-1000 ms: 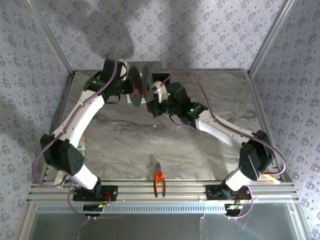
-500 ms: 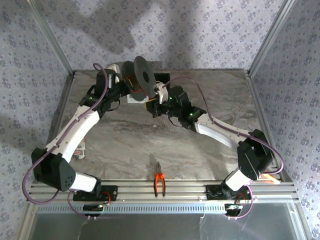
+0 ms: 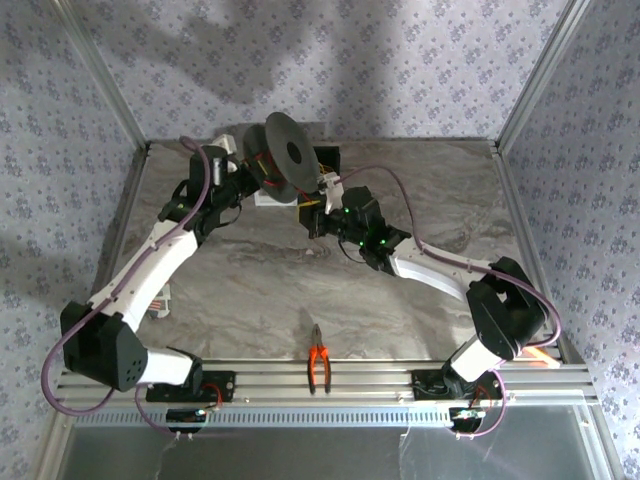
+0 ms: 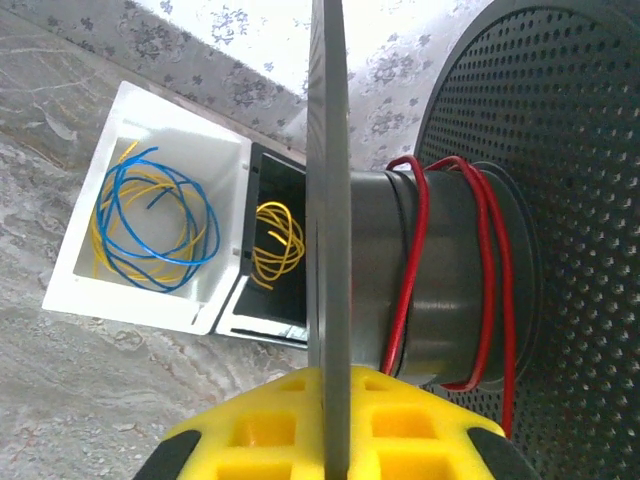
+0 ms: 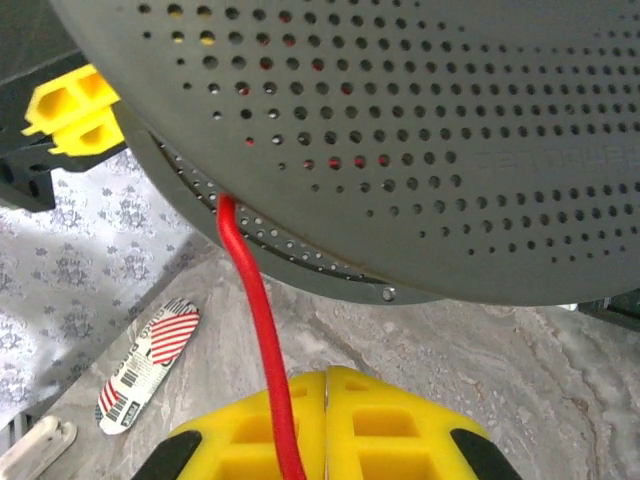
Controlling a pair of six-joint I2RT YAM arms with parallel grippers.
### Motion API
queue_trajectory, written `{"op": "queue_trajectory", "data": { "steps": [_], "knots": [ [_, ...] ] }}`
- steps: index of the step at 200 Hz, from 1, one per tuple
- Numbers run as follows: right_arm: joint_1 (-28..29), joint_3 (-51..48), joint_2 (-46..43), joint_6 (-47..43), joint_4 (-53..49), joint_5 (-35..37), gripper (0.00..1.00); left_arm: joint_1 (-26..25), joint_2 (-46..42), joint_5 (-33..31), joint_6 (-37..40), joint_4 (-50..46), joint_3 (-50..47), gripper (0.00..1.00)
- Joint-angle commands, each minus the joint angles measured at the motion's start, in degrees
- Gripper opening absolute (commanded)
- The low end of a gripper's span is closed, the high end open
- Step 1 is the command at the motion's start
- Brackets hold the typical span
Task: Wrap the cables
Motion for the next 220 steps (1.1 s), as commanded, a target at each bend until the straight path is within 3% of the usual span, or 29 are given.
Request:
{"op": "queue_trajectory", "data": {
  "steps": [1,80,220],
  "knots": [
    [-1.3,-1.6,1.3,-0.1,-9.7,5.4,0.0,5.3,-5.7,-7.7,-5.3,16.9,2.2,0.0],
    [-6.9,-2.7,4.5,-3.0,-17.5,8.0,0.0,9.0,-6.6,-2.4,-10.0,18.8,1.2,0.0],
    [-16.5,-6.6,8.5,-5.2,-20.2,4.9,0.0,10.8,-7.4,-1.4,-10.4,18.3,1.0,0.0]
  ]
}}
